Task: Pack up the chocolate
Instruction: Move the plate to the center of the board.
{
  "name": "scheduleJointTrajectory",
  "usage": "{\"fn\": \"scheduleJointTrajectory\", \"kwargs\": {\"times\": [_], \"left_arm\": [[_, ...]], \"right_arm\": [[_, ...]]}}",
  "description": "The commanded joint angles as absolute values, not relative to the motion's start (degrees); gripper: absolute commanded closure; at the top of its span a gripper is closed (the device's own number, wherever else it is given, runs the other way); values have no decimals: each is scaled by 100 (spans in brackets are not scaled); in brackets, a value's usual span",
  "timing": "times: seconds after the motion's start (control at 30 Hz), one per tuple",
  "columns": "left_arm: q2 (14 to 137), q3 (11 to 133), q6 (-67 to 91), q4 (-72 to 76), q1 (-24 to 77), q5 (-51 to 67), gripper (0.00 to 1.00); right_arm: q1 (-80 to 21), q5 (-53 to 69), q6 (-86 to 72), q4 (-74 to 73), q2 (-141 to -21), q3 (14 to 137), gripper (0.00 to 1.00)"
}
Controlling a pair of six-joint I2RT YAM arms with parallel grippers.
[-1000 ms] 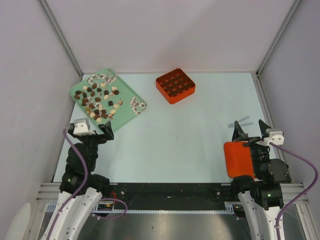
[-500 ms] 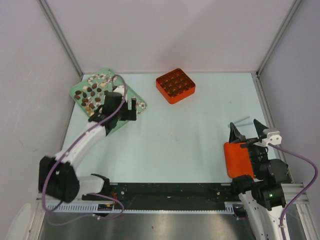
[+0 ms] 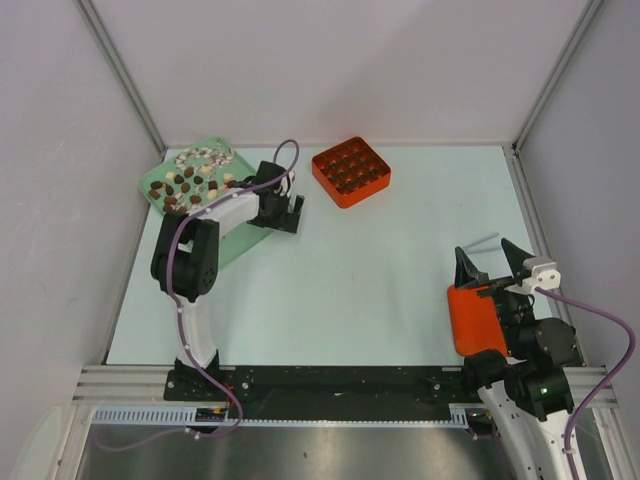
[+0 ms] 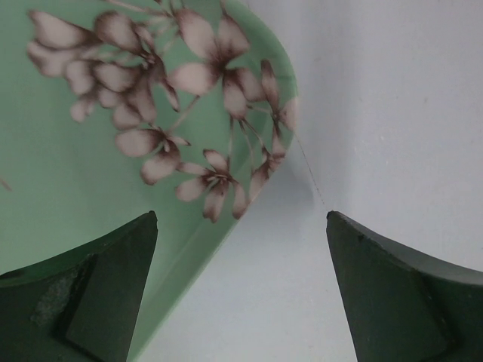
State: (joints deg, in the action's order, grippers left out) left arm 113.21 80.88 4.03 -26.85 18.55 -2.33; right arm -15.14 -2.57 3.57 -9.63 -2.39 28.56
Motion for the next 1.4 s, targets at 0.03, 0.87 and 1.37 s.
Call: {"fn": "scheduleJointTrajectory", "kwargs": {"times": [0.03, 0.87, 1.37], "left_arm": [[11224, 8113, 272, -2927, 1837, 553, 1], [9537, 5450, 1774, -2391, 4507, 2329, 0], [8350, 5677, 2321, -2881, 5880, 1557, 0]], "right_arm": [[-1617, -334, 369, -888, -167, 2953, 0], [-1679, -439, 457, -914, -176, 2918, 0], [-1433, 324, 151, -730, -779, 3023, 0]]}}
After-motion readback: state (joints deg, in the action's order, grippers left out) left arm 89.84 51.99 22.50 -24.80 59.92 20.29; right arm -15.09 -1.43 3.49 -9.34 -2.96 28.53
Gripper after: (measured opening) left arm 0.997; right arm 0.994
